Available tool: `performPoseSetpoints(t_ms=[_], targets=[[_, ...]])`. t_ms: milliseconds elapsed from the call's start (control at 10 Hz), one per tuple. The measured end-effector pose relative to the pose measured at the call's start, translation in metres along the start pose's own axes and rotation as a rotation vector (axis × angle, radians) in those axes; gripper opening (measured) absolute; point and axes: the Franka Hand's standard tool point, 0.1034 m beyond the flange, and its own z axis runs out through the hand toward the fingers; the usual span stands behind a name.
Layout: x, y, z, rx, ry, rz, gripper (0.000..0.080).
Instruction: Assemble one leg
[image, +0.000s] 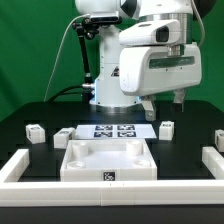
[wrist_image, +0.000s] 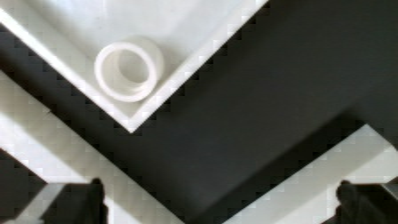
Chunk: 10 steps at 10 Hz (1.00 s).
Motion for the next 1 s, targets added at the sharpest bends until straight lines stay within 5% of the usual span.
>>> performPoseSetpoints(t_ms=[800, 1000], targets=[[0.0, 0.0, 0.0, 0.001, -0.001, 0.0, 0.065], [-0.016, -0.002, 0.007, 0.007, -0.008, -0.175, 0.065]])
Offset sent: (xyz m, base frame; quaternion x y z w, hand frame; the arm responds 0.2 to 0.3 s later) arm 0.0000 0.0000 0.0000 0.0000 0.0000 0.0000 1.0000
